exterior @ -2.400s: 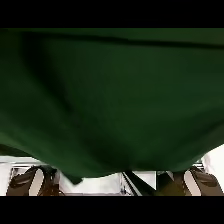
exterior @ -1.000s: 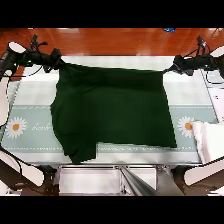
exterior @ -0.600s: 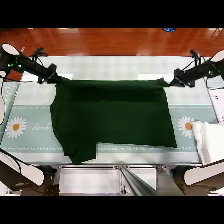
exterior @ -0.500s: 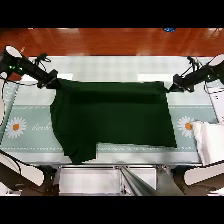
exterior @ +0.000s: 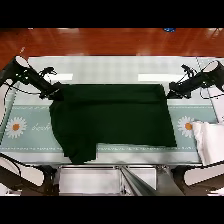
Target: Fold the shirts.
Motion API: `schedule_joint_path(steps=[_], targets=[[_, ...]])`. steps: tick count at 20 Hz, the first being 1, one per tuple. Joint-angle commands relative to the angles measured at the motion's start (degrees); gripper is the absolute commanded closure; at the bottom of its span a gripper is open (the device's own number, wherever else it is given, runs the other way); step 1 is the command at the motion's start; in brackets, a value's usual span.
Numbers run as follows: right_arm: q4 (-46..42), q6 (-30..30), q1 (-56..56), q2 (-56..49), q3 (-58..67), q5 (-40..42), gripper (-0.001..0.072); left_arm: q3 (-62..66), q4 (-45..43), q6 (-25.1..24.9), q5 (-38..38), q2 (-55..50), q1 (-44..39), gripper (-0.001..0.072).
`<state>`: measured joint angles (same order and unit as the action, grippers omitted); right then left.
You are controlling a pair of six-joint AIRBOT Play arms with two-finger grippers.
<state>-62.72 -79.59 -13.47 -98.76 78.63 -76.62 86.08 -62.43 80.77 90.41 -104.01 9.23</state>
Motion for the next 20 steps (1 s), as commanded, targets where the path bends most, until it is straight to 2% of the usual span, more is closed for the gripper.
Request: schedule_joint_path(steps=[1,4,5,6,7,11,14,18,20], targets=[[0.68,-0.09,0.13,0.04,-0.20,-0.52,0.0691,-0.48,-0.17,0.00,0.04,1.20,0.07,0.0691],[0.66,-0.09,0.13,0.04,-0.20,-0.85,0.0687,-0.48,-0.22,0.04,0.07,2.12,0.15,0.0688],[0.66,-0.94,0.13,0.04,-0.20,-0.72,0.0568,-0.50,-0.20,0.90,0.39,2.10,0.02,0.0572],[0.79,-2.16,0.11,0.07,-0.20,-1.01,0.0303,-0.50,-0.22,0.83,1.36,2.10,-0.17,0.0261],[0.83,-2.19,0.09,0.22,-0.17,-1.75,0.0302,-0.48,-1.14,0.98,1.79,2.29,-0.31,0.0198],[-0.09,-3.08,-4.87,6.91,-0.50,-3.04,0.0304,-3.37,-9.44,4.44,-1.40,9.81,0.94,0.0198],[0.98,-2.23,-10.51,18.53,-9.94,3.52,0.0304,-18.62,-10.01,4.26,-5.60,21.20,6.49,0.0198],[10.58,5.49,-14.34,33.18,-31.85,11.23,0.0304,-46.64,-1.03,-0.31,-11.67,35.63,19.19,0.0199],[14.80,7.76,-14.32,37.70,-39.32,12.85,0.0304,-54.90,1.79,-2.45,-12.57,39.78,24.17,0.0198]])
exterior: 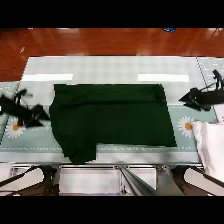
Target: Fold the shirts.
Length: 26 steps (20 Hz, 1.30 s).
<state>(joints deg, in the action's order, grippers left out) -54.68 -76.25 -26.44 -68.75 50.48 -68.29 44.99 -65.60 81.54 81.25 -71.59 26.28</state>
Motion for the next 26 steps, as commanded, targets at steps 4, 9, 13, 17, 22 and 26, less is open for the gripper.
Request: schedule_joint_path(steps=[4,9,13,17,22,26], targets=[[11.93,7.15,-1.36,10.60,-17.53,4.50,0.0304,-20.20,5.27,-4.02,-4.57,9.81,9.20,0.0199],[12.66,6.88,-1.36,10.60,-17.64,3.67,0.0304,-24.52,8.87,-2.25,-9.05,9.62,2.78,0.0199],[14.12,6.84,-1.42,10.60,-17.46,3.48,0.0304,-26.27,8.98,-1.03,-13.66,7.93,-5.51,0.0319],[6.16,5.35,-10.97,10.62,-17.00,-1.40,0.0304,-25.81,9.55,-3.13,-12.22,7.93,-7.28,0.0692],[-14.71,-5.42,-15.32,10.45,-21.99,-7.93,0.0304,-25.57,9.60,-3.08,-11.13,8.22,-7.39,0.0691],[-12.41,-4.46,-15.23,7.80,-22.86,-10.03,0.0304,-25.57,9.60,-3.08,-10.08,8.22,-7.39,0.0691]])
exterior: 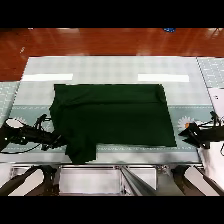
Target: Fold the shirts.
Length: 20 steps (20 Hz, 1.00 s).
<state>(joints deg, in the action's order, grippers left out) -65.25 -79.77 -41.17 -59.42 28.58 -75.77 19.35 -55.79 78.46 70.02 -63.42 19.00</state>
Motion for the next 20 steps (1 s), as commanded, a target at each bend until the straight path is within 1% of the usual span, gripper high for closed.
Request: schedule_joint_path(steps=[1,6,8,9,11,12,14,15,17,20], targets=[[-1.75,-0.81,-0.50,-2.73,-0.96,-3.10,0.0304,0.07,-0.20,0.00,1.14,0.04,-0.11,0.0691],[0.98,0.85,-0.20,-7.78,-0.96,-2.03,0.0305,0.07,0.00,0.00,1.11,0.04,-0.11,0.0691],[0.42,1.29,3.15,-10.36,-0.96,-1.18,0.0305,0.07,0.37,0.00,1.05,0.04,-0.11,0.0691],[1.77,1.84,4.83,-11.63,-0.96,0.04,0.0305,0.07,0.61,0.00,1.07,0.04,-0.11,0.0691],[7.67,3.91,7.02,-12.90,-0.90,4.33,0.0305,0.07,0.85,0.00,1.14,0.04,-0.11,0.0691],[10.86,5.07,7.58,-12.90,-0.87,5.42,0.0352,0.07,0.83,0.00,1.14,0.04,-0.11,0.0691],[17.25,10.88,7.78,-12.83,-0.48,3.54,0.0692,1.11,0.79,-0.02,1.14,0.07,-0.07,0.0691],[19.08,13.05,7.76,-12.85,0.13,1.79,0.0691,2.62,0.81,-0.02,1.31,0.07,-0.07,0.0691],[18.56,13.49,7.78,-12.83,2.43,-0.85,0.0691,7.13,0.83,0.00,2.58,0.07,-0.04,0.0691],[19.21,13.40,7.78,-12.85,6.86,-2.75,0.0691,15.78,0.83,0.26,4.35,0.04,-0.04,0.0691]])
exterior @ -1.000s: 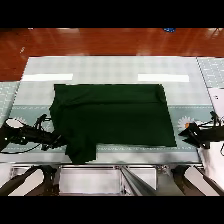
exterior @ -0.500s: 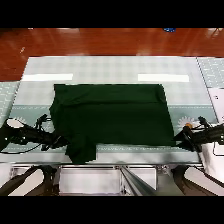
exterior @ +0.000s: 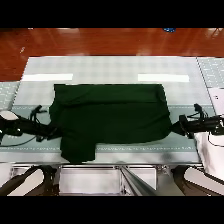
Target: Fold the shirts.
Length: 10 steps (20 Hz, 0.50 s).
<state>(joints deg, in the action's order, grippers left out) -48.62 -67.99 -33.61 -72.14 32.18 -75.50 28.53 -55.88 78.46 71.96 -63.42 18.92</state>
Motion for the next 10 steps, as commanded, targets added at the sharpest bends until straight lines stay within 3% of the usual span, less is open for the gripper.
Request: schedule_joint_path(steps=[1,6,10], targets=[[3.52,1.62,0.22,-0.13,4.94,-3.26,0.0691,9.22,0.92,0.52,2.43,-0.07,0.04,0.0691],[7.96,1.68,0.26,-0.20,13.09,-3.06,0.0691,21.14,1.92,2.16,1.99,-4.90,-0.02,0.0691],[8.46,2.78,4.90,-1.73,17.00,2.29,0.0691,28.87,5.11,2.16,-0.59,-12.70,-0.39,0.0691]])
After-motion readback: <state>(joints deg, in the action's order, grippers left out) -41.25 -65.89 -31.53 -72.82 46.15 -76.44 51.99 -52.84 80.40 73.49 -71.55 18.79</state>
